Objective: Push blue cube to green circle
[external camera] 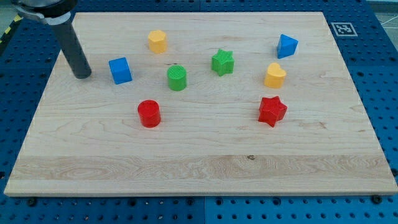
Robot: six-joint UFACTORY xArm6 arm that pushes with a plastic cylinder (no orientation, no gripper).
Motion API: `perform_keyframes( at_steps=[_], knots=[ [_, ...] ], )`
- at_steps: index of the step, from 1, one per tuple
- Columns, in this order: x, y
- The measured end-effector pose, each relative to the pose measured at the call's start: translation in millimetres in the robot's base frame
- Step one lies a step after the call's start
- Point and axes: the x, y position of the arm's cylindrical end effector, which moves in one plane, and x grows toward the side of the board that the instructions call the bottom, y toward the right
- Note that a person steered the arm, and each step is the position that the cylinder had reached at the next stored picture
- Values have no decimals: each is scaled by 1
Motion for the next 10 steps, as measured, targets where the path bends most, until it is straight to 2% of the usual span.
perform_keyframes(
  at_steps=[1, 4, 5, 7, 8, 9, 10],
  knots=[
    [20, -1],
    [26, 121],
    [26, 123],
    [15, 43],
    [-15, 60],
    [-13, 113],
    [-12, 131]
  ],
)
